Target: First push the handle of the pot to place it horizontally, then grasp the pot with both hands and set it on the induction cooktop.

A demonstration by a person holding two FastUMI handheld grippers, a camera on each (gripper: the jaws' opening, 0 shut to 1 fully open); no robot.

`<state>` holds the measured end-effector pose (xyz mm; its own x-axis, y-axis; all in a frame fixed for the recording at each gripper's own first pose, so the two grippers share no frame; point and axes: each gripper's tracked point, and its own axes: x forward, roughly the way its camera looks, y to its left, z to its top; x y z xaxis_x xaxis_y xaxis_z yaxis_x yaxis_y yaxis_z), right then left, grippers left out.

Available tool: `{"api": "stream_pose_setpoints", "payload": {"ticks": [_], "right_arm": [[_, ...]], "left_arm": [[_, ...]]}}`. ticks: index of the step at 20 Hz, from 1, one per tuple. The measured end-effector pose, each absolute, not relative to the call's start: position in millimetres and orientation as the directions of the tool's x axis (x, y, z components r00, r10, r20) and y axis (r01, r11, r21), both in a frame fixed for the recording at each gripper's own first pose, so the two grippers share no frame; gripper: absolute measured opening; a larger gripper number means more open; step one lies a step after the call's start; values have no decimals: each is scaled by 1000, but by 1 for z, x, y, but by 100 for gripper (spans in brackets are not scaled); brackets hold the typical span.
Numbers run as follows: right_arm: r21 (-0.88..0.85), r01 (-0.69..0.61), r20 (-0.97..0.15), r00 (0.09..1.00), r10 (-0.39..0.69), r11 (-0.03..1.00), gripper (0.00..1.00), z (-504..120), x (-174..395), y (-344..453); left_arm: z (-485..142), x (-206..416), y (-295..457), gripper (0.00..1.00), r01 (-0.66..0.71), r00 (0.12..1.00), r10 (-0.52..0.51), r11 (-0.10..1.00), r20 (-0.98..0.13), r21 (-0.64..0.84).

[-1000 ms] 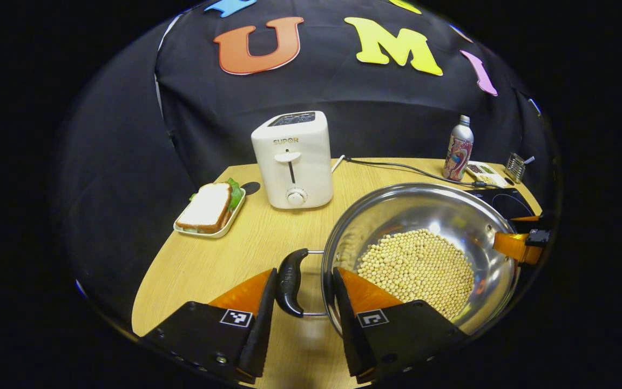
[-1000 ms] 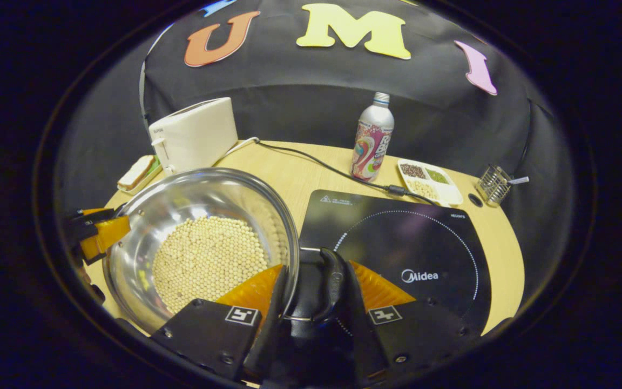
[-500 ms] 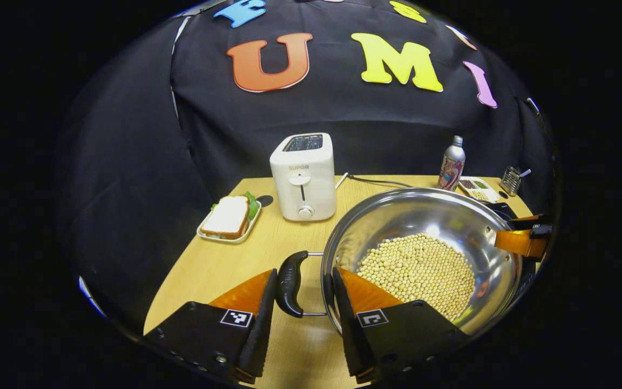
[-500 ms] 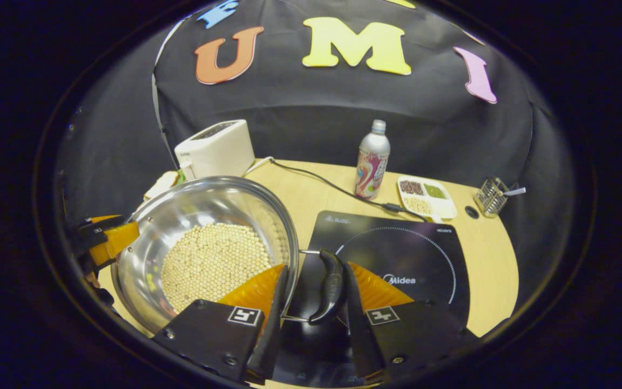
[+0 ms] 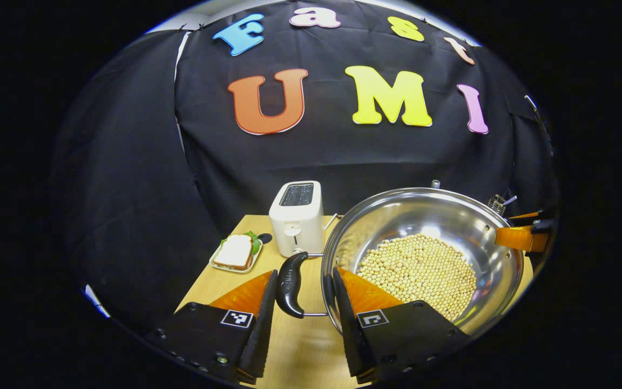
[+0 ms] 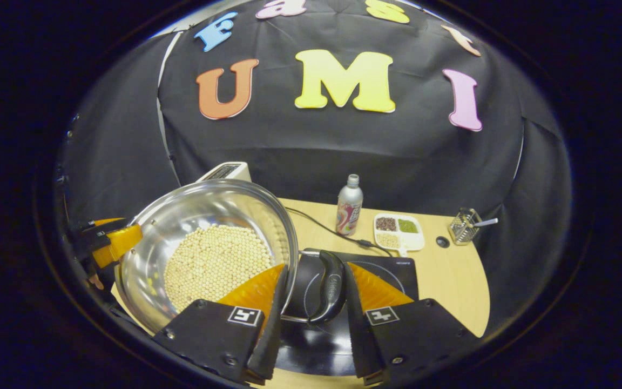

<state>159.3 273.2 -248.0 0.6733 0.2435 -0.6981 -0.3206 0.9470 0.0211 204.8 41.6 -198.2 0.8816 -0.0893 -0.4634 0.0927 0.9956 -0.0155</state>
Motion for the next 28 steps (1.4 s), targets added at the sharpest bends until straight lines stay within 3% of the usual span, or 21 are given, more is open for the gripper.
{"api": "stream_pose_setpoints", "payload": {"ticks": [7, 16, 28], "right_arm": [[-16, -275, -657, 727, 197, 961, 54, -205, 172, 203], [0, -211, -632, 758, 164, 977, 54, -198, 198, 115], [54, -163, -687, 710, 155, 985, 54, -286, 224, 70]], "left_arm": [[-157, 207, -24, 55, 151, 896, -147, 988, -419, -23], [-136, 216, -112, 55, 224, 898, -219, 974, -382, -31], [-207, 237, -171, 55, 244, 849, -230, 969, -476, -33]]}}
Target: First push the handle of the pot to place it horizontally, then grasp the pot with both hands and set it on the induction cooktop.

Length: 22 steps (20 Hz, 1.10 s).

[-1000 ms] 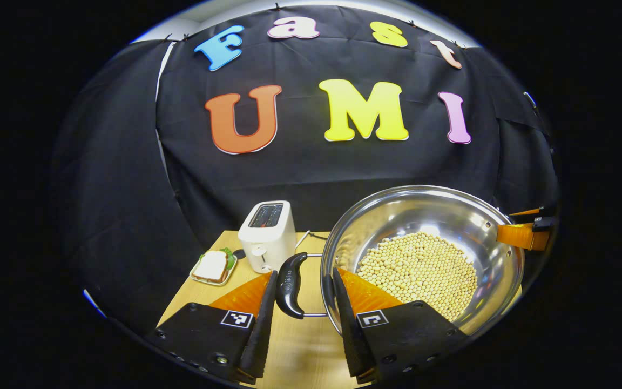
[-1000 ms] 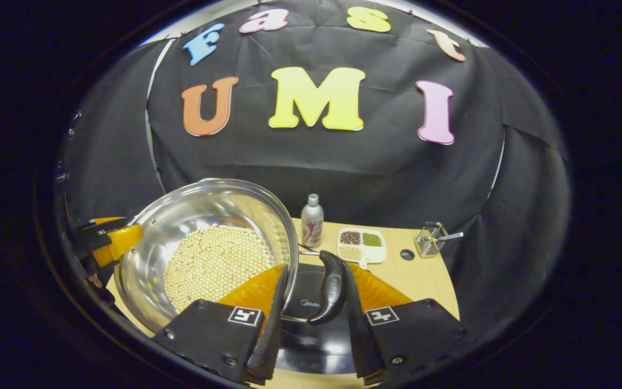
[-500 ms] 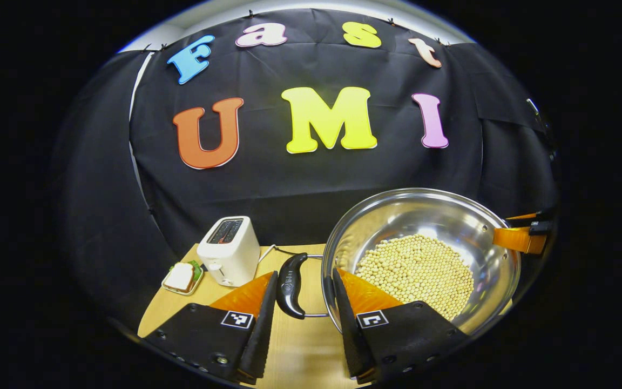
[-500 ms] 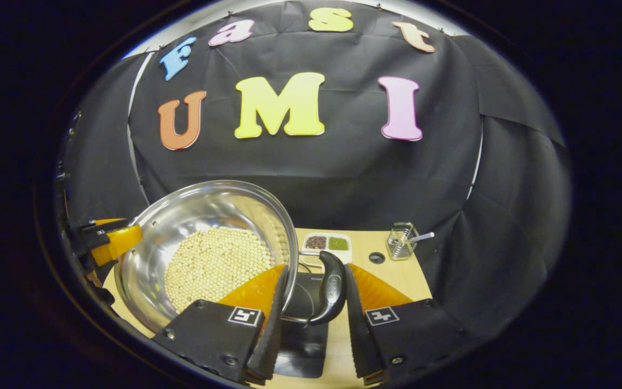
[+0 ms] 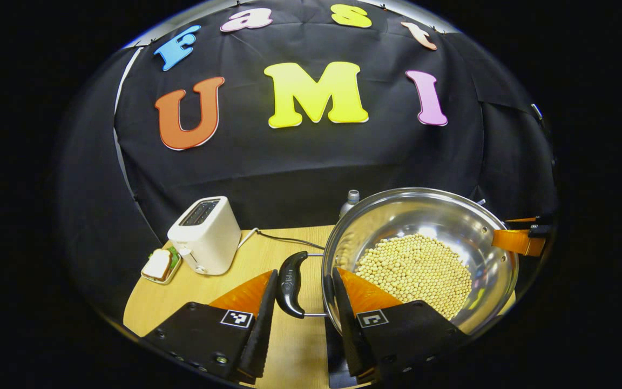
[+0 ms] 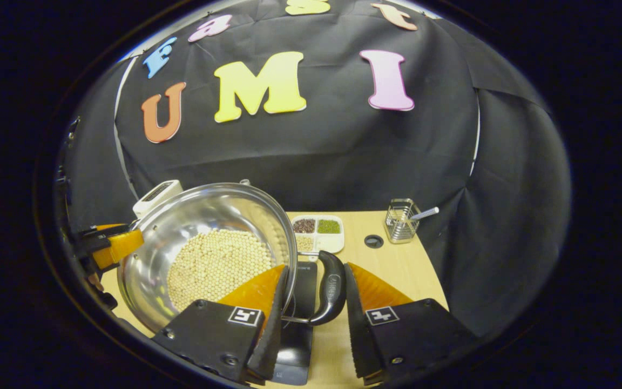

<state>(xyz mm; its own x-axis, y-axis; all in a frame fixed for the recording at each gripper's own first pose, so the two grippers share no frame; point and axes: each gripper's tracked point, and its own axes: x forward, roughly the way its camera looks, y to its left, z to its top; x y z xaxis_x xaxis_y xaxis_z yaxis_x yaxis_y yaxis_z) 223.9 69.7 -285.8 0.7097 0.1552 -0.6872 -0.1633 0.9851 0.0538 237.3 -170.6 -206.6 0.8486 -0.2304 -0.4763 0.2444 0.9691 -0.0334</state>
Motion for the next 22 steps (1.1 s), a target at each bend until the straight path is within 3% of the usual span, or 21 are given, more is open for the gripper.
{"api": "stream_pose_setpoints", "payload": {"ticks": [15, 17, 18, 19, 20, 22], "right_arm": [[37, -139, -760, 640, 118, 990, 57, -376, 214, 67], [70, -126, -761, 635, 135, 990, 57, -389, 217, 66], [75, -134, -757, 637, 144, 988, 57, -385, 217, 68], [75, -138, -751, 644, 147, 988, 56, -385, 216, 67], [77, -138, -749, 646, 149, 987, 60, -383, 215, 66], [73, -136, -745, 651, 144, 988, 65, -385, 214, 65]], "left_arm": [[-295, 241, -183, 55, 254, 769, -254, 964, -586, -85], [-295, 250, -186, 56, 260, 801, -260, 962, -539, -77], [-298, 242, -184, 45, 261, 786, -255, 963, -564, -72], [-294, 243, -182, 69, 264, 801, -259, 962, -540, -71], [-296, 243, -181, 59, 265, 796, -260, 962, -546, -71], [-300, 242, -183, 61, 269, 791, -267, 960, -551, -78]]}}
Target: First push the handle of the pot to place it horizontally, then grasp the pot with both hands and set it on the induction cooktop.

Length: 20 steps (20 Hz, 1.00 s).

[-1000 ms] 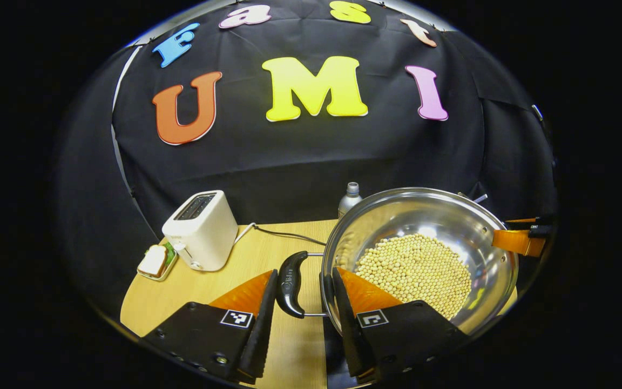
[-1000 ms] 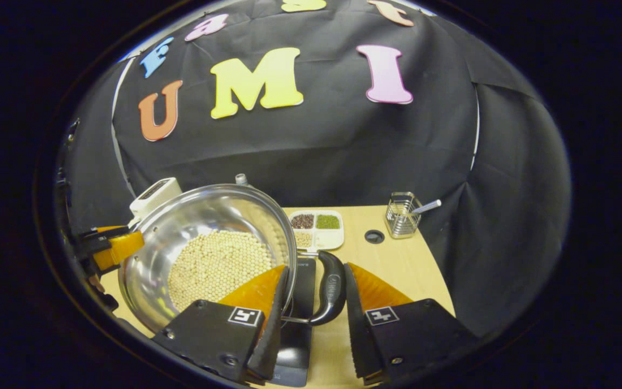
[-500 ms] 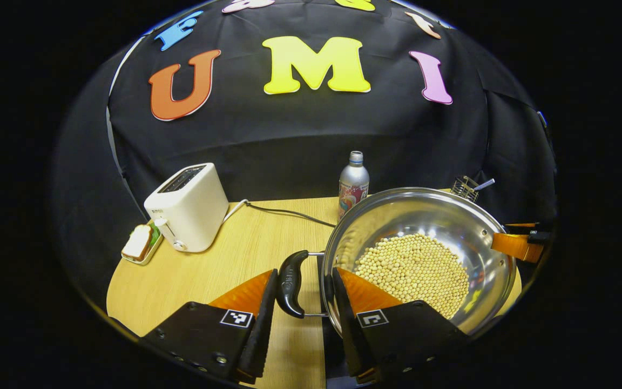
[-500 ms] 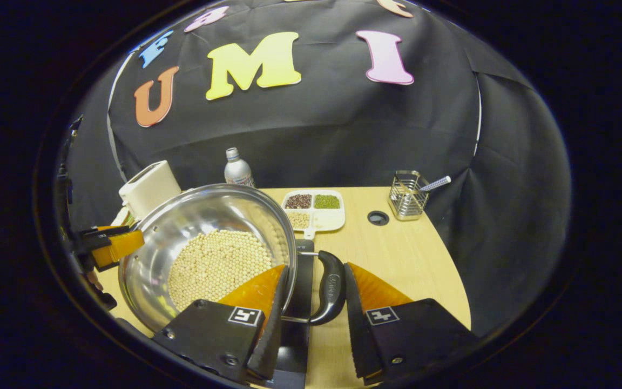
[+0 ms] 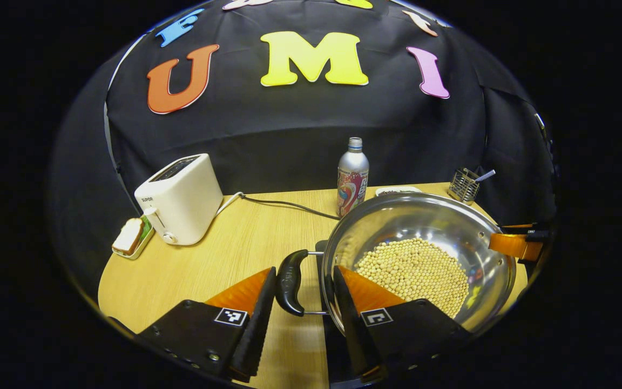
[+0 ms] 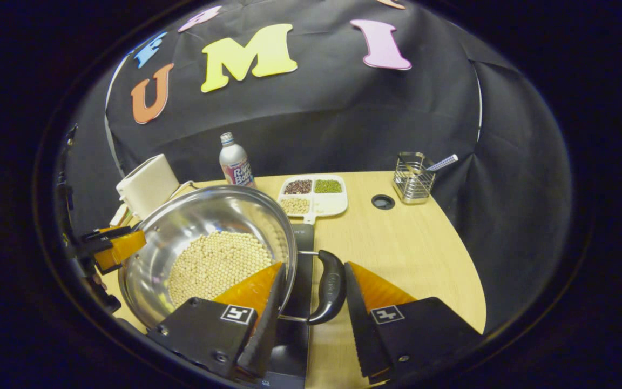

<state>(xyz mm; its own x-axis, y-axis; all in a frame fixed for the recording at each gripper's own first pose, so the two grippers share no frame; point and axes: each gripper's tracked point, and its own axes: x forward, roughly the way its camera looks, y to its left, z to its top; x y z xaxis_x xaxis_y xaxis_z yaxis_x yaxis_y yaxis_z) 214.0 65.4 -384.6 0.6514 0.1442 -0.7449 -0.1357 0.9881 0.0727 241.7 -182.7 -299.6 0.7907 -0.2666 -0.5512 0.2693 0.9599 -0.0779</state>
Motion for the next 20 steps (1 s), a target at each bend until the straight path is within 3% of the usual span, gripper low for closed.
{"api": "stream_pose_setpoints", "payload": {"ticks": [2, 3, 4, 7, 9, 13, 20], "right_arm": [[72, -139, -738, 659, 147, 988, 69, -384, 212, 66], [73, -151, -741, 653, 155, 986, 68, -386, 208, 68], [74, -155, -743, 650, 158, 985, 72, -385, 202, 68], [69, -143, -721, 676, 148, 987, 82, -378, 195, 64], [33, -151, -691, 711, 132, 988, 89, -367, 185, 61], [29, -159, -640, 755, 140, 987, 90, -345, 157, 65], [14, -121, -492, 863, 112, 993, 92, -290, 109, 56]], "left_arm": [[-298, 241, -180, 63, 265, 794, -269, 960, -545, -89], [-296, 241, -176, 72, 258, 801, -265, 962, -538, -89], [-292, 240, -171, 64, 243, 813, -251, 966, -525, -87], [-288, 230, -164, 92, 222, 819, -261, 965, -512, -137], [-281, 220, -157, 97, 207, 829, -261, 965, -495, -163], [-265, 196, -146, 96, 191, 854, -272, 957, -442, -221], [-227, 140, -127, 96, 185, 925, -231, 968, -303, -173]]}}
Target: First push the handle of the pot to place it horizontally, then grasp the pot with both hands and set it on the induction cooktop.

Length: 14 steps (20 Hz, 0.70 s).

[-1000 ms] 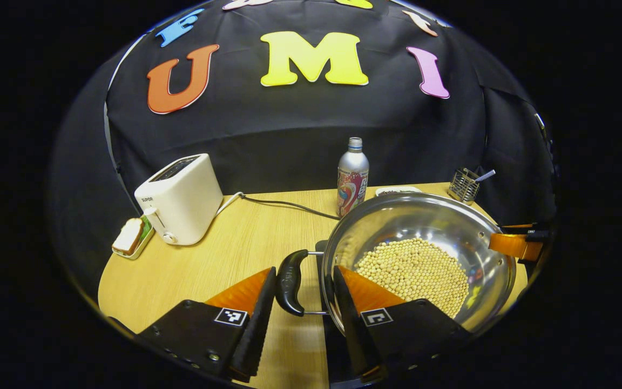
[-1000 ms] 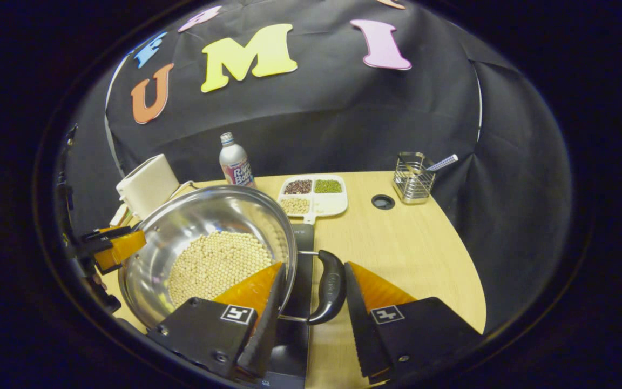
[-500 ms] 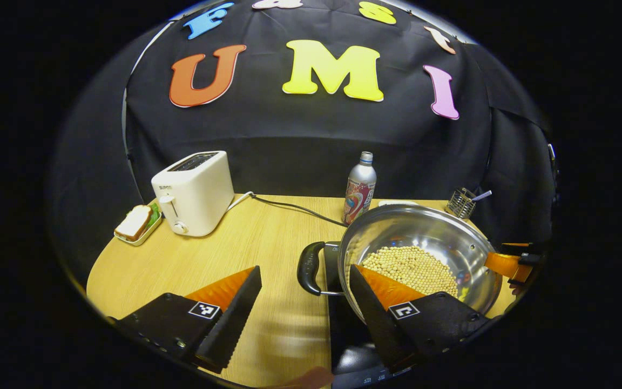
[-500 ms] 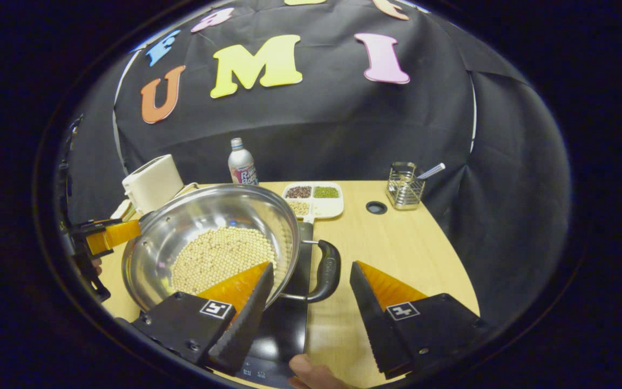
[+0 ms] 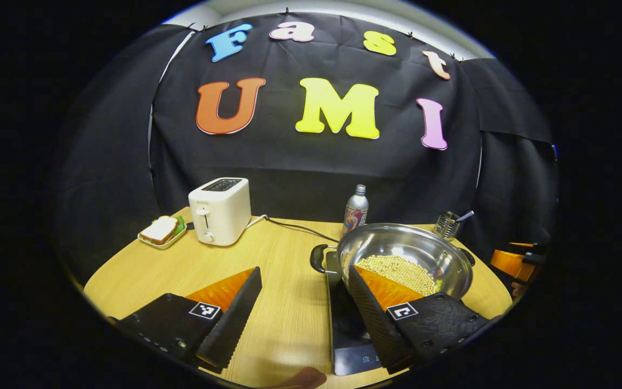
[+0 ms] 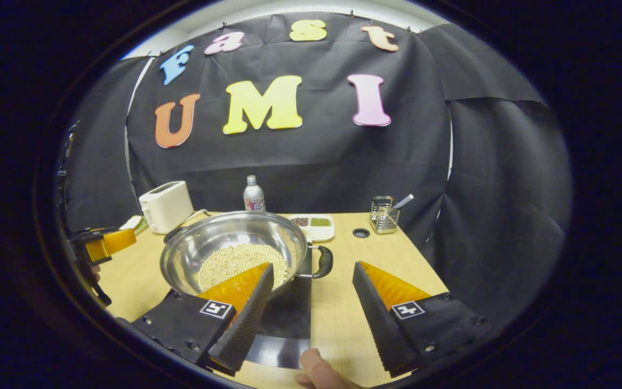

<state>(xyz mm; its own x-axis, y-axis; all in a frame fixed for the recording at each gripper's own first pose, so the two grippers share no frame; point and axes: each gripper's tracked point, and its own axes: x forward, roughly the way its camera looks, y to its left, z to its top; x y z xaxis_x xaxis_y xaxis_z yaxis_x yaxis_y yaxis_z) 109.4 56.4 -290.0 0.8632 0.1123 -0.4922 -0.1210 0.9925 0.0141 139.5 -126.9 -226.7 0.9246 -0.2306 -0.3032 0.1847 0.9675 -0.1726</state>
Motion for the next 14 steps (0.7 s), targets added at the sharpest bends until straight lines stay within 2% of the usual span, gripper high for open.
{"api": "stream_pose_setpoints", "payload": {"ticks": [4, 7, 14], "right_arm": [[6, -88, -426, 901, 82, 996, 92, -262, 83, 48], [13, -72, -382, 921, 71, 997, 98, -240, 64, 46], [43, -67, -304, 949, 77, 997, 99, -181, 23, 41]], "left_arm": [[-198, 107, -115, 96, 162, 954, -189, 978, -232, -133], [-172, 84, -102, 96, 134, 972, -154, 983, -178, -122], [-118, 21, -81, 96, 125, 988, -134, 984, -71, -125]]}}
